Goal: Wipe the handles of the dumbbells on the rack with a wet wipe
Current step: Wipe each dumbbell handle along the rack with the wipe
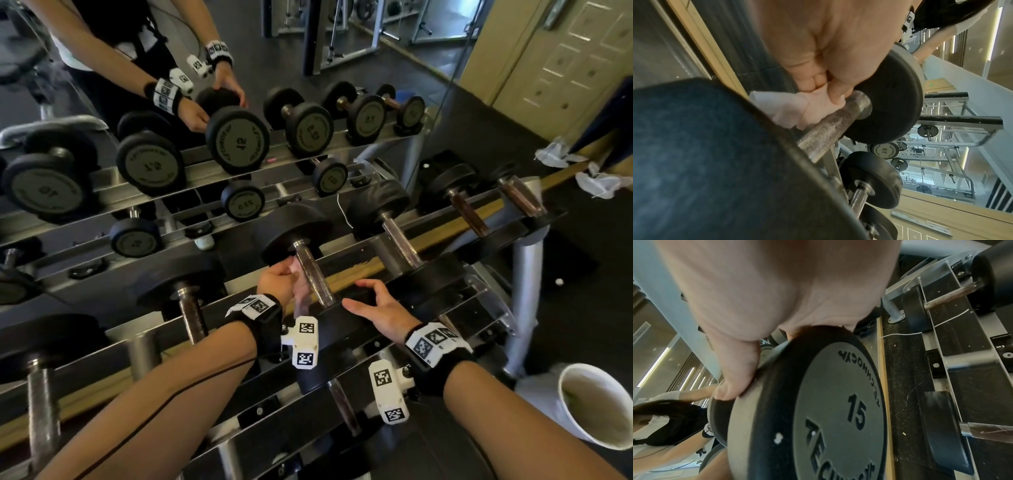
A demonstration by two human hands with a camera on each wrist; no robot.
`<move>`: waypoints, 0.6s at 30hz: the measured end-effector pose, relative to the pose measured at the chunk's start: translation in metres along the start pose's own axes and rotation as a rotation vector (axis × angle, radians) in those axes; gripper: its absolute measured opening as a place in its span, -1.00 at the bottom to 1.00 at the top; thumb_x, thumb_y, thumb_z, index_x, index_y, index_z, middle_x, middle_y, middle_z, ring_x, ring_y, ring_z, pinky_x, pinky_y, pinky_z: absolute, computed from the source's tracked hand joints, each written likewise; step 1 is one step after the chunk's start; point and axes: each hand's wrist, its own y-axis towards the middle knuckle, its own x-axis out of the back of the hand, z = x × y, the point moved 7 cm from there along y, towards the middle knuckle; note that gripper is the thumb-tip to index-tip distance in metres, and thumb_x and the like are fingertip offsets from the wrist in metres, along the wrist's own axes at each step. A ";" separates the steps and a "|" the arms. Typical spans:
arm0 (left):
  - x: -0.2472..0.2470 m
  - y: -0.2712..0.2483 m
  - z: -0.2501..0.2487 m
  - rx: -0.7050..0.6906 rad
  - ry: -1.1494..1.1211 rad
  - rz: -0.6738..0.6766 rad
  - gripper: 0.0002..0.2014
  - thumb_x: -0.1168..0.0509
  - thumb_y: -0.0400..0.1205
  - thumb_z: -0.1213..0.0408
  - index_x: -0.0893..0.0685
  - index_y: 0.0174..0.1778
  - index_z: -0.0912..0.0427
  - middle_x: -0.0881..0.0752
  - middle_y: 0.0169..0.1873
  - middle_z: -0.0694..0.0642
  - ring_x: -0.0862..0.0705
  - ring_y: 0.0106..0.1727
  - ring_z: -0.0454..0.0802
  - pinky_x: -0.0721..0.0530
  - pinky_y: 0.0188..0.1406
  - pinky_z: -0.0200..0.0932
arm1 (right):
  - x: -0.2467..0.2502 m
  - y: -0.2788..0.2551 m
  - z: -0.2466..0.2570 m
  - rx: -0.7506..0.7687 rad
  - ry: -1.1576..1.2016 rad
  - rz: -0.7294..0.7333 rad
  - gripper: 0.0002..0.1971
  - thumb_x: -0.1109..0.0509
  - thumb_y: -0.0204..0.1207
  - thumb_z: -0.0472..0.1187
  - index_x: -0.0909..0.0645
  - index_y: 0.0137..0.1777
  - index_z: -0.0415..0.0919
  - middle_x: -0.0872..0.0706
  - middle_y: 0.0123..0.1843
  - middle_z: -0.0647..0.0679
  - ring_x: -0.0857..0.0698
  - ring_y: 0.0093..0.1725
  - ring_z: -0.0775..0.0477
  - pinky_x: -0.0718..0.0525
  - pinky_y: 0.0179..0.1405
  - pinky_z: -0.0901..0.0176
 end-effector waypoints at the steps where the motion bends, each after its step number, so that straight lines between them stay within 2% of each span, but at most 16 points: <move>1: -0.001 -0.002 0.002 -0.001 0.023 0.007 -0.61 -0.28 0.68 0.52 -0.67 0.37 0.09 -0.75 0.11 0.11 -0.73 -0.08 -0.09 -0.68 -0.13 -0.21 | 0.000 0.000 0.000 0.003 -0.002 0.002 -0.30 -0.59 0.34 0.18 -0.33 0.42 0.22 -0.62 0.36 -0.15 -0.70 0.25 -0.19 -0.66 0.34 -0.19; 3: 0.000 -0.007 0.008 0.016 0.040 0.015 -0.62 -0.27 0.67 0.53 -0.73 0.24 -0.02 -0.78 0.05 0.04 -0.77 -0.14 -0.08 -0.71 -0.22 -0.23 | -0.001 0.001 0.000 0.008 -0.012 0.003 -0.31 -0.58 0.35 0.19 -0.33 0.42 0.23 -0.60 0.38 -0.14 -0.67 0.28 -0.20 -0.64 0.36 -0.21; 4: -0.001 -0.010 0.013 0.026 0.054 0.028 -0.62 -0.27 0.66 0.53 -0.74 0.19 -0.04 -0.79 0.01 0.03 -0.80 -0.13 -0.05 -0.77 -0.19 -0.16 | -0.001 0.001 0.000 0.010 -0.015 0.005 -0.32 -0.57 0.36 0.19 -0.33 0.43 0.24 -0.59 0.38 -0.13 -0.66 0.28 -0.20 -0.64 0.36 -0.21; 6: -0.004 -0.013 0.022 0.043 0.096 0.086 -0.62 -0.26 0.65 0.57 -0.73 0.28 0.11 -0.79 -0.01 0.08 -0.80 -0.03 0.02 -0.80 0.04 -0.02 | -0.001 0.001 0.001 0.014 -0.016 0.013 -0.33 -0.56 0.37 0.19 -0.32 0.42 0.26 -0.60 0.36 -0.12 -0.67 0.26 -0.17 -0.65 0.35 -0.20; 8: -0.005 -0.014 0.025 0.072 0.075 0.101 -0.58 -0.21 0.65 0.64 -0.69 0.35 0.22 -0.78 0.07 0.16 -0.78 0.07 0.11 -0.76 0.17 0.05 | -0.001 0.000 0.002 0.019 -0.016 0.022 -0.35 -0.56 0.36 0.19 -0.34 0.40 0.27 -0.60 0.36 -0.12 -0.67 0.26 -0.17 -0.65 0.35 -0.20; 11: 0.002 -0.009 0.020 0.093 -0.028 0.016 -0.54 -0.18 0.63 0.70 -0.66 0.34 0.20 -0.72 0.24 0.29 -0.72 0.23 0.26 -0.65 0.35 0.22 | -0.001 -0.002 0.003 0.025 -0.022 0.023 -0.37 -0.56 0.37 0.19 -0.35 0.38 0.27 -0.60 0.36 -0.10 -0.66 0.28 -0.15 -0.62 0.39 -0.20; 12: 0.004 -0.007 0.018 0.093 -0.051 -0.012 -0.52 -0.20 0.62 0.69 -0.63 0.37 0.15 -0.71 0.24 0.27 -0.71 0.23 0.26 -0.65 0.34 0.25 | -0.001 -0.003 0.003 0.024 -0.023 0.022 -0.37 -0.55 0.37 0.20 -0.34 0.38 0.28 -0.61 0.35 -0.09 -0.66 0.28 -0.14 -0.62 0.39 -0.19; 15: 0.002 -0.008 0.013 0.084 -0.087 -0.044 -0.42 -0.30 0.60 0.60 -0.47 0.51 0.04 -0.73 0.08 0.11 -0.74 0.14 0.18 -0.70 0.27 0.24 | -0.002 -0.004 0.004 0.024 -0.012 0.015 -0.38 -0.55 0.41 0.15 -0.33 0.41 0.25 -0.60 0.34 -0.09 -0.67 0.25 -0.13 -0.65 0.35 -0.17; 18: -0.004 -0.013 0.015 0.112 -0.123 -0.031 -0.40 -0.31 0.60 0.62 -0.42 0.54 0.13 -0.70 0.22 0.22 -0.73 0.12 0.14 -0.74 0.11 0.13 | -0.002 -0.005 0.005 0.029 -0.005 0.004 -0.37 -0.54 0.43 0.12 -0.32 0.44 0.22 -0.59 0.35 -0.10 -0.67 0.26 -0.14 -0.66 0.34 -0.16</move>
